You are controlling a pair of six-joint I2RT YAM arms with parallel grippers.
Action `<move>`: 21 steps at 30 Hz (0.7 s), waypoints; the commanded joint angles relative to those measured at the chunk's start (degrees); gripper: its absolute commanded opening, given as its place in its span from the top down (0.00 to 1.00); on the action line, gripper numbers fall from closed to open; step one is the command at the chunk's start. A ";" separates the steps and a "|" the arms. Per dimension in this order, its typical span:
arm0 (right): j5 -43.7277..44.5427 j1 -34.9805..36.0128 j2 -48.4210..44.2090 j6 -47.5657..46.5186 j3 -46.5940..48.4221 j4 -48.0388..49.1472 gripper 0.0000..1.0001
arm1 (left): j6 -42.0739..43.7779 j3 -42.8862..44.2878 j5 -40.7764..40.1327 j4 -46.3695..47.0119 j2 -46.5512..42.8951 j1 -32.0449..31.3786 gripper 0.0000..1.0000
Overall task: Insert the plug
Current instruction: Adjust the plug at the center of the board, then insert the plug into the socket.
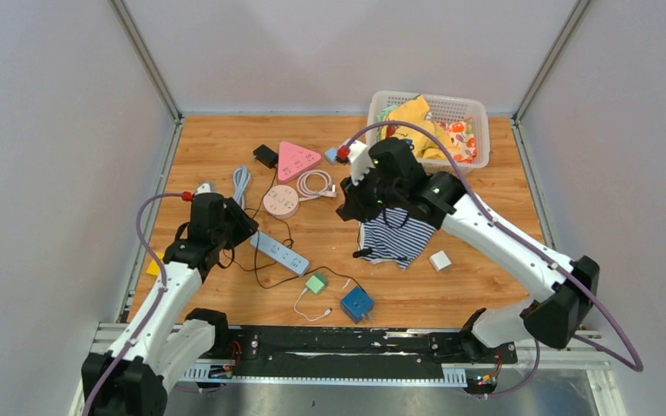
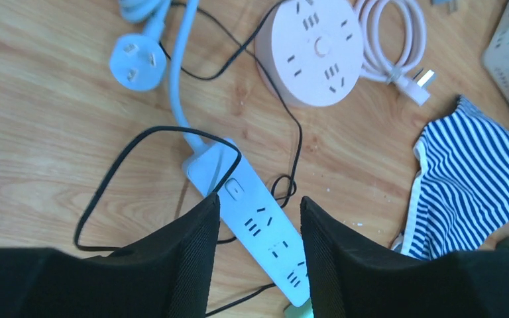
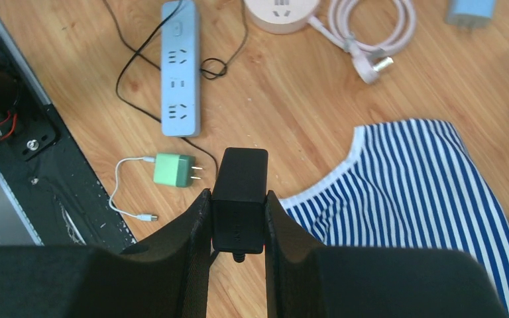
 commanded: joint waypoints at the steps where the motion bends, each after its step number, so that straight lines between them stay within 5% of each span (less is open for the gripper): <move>1: 0.44 5.30 5.14 -4.25 5.19 -3.01 1.00 | -1.59 -3.47 10.69 6.29 4.90 2.33 0.50; 6: 1.96 9.48 12.10 -4.31 9.26 -4.81 1.00 | -4.66 -7.30 13.35 7.49 8.76 7.33 0.59; 11: 2.54 13.02 18.88 -3.06 13.97 -5.43 1.00 | -6.23 -9.58 0.05 3.21 7.76 8.47 0.62; 21: 3.38 17.83 34.88 -1.20 28.41 -10.43 1.00 | -9.31 -14.37 -7.31 2.68 3.48 10.52 0.73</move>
